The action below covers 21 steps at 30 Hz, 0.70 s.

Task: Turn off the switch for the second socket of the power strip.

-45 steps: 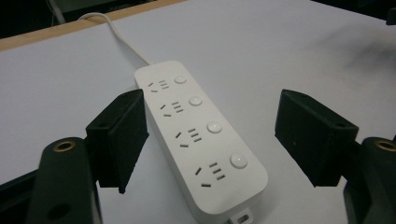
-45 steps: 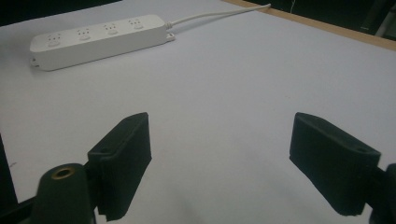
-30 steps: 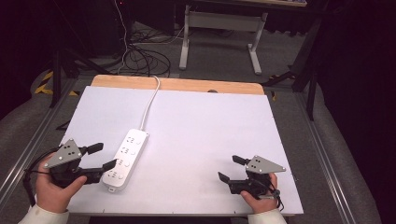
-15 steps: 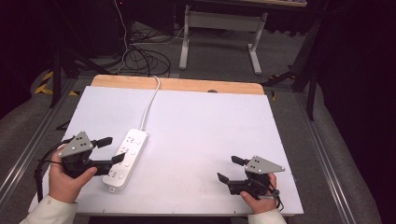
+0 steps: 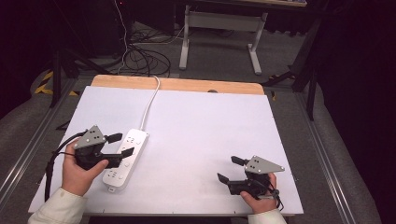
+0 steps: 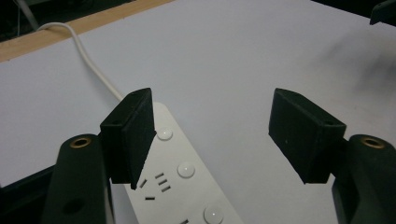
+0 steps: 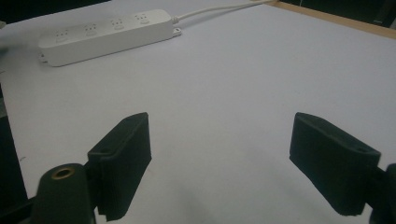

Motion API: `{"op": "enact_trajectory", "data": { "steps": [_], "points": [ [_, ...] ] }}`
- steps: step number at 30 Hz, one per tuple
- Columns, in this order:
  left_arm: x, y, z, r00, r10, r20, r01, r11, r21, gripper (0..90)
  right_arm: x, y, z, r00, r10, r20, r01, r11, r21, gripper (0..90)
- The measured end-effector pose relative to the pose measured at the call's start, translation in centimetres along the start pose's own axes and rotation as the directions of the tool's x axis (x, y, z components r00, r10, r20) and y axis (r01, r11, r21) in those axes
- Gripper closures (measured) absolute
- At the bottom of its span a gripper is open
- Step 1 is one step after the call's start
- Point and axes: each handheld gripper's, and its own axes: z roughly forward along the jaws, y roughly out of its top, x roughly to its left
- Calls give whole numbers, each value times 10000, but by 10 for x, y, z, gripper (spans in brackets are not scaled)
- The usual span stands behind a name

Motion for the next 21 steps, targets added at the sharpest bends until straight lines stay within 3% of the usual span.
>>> {"op": "enact_trajectory", "data": {
  "steps": [9,10,11,15,17,21],
  "points": [
    [3,-1,7,9999,-65,-78,67,9998,207,381,0,0,0,10000,25,-38,-25,10000,-14,206],
    [3,-2,8,9999,-137,34,136,9997,225,471,0,0,0,10000,23,-42,-23,10000,-10,207],
    [4,-2,8,9999,-115,49,114,9997,234,471,0,0,0,10000,23,-42,-23,10000,-10,207],
    [5,-2,12,9993,-319,171,313,9989,355,640,0,0,0,10000,-21,-28,21,10000,0,207],
    [5,-2,13,9993,-324,211,315,9987,406,783,0,0,0,10000,-21,-27,21,10000,-2,207],
    [6,-3,16,9987,-349,360,329,9979,562,886,-1,0,0,10000,-13,-37,13,10000,1,206]
  ]
}}
